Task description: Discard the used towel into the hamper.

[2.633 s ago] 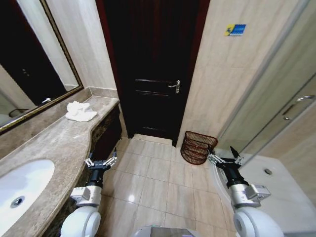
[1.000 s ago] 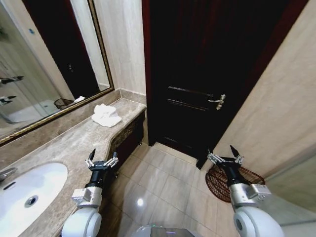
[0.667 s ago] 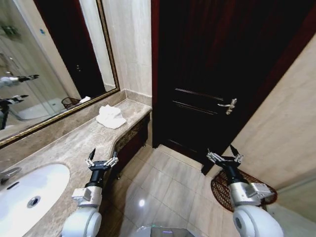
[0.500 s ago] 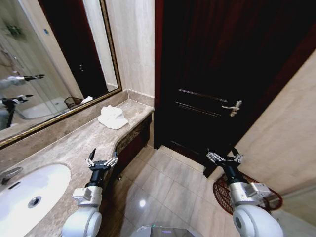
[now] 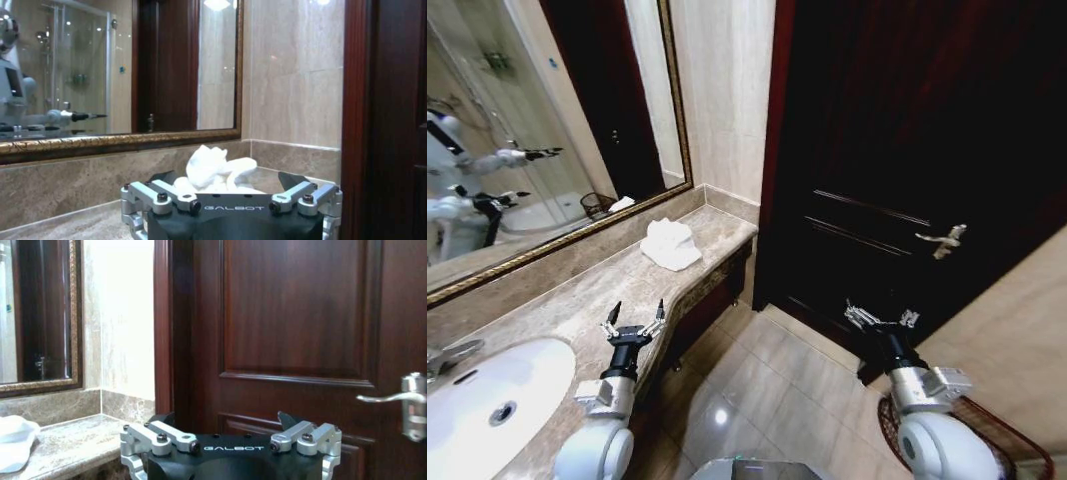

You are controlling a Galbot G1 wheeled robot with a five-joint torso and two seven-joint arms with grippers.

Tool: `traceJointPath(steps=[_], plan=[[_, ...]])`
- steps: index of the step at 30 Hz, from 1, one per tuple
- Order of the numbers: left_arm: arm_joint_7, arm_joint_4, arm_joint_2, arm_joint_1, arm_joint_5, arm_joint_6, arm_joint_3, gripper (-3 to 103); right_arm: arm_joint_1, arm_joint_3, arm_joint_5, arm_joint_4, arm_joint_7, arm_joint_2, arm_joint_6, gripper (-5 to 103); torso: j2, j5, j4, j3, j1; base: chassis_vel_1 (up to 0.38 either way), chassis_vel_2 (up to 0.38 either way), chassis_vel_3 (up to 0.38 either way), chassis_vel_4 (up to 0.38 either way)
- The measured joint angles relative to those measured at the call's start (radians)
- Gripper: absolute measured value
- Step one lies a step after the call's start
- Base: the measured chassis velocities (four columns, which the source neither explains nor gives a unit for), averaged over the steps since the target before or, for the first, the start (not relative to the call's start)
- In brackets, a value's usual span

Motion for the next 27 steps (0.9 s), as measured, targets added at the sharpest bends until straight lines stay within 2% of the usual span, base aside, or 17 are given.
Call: traceJointPath(steps=[27], plan=[[-0.002, -0.009, 0.017, 0.009, -0.009, 0.004, 0.003, 100, -0.011, -0.007, -0.01, 0.007, 0.0, 0.016, 0.001, 100, 0.0, 0.0003, 0.0001, 0.0, 0.0, -0.075, 0.12, 0.123, -0.075]])
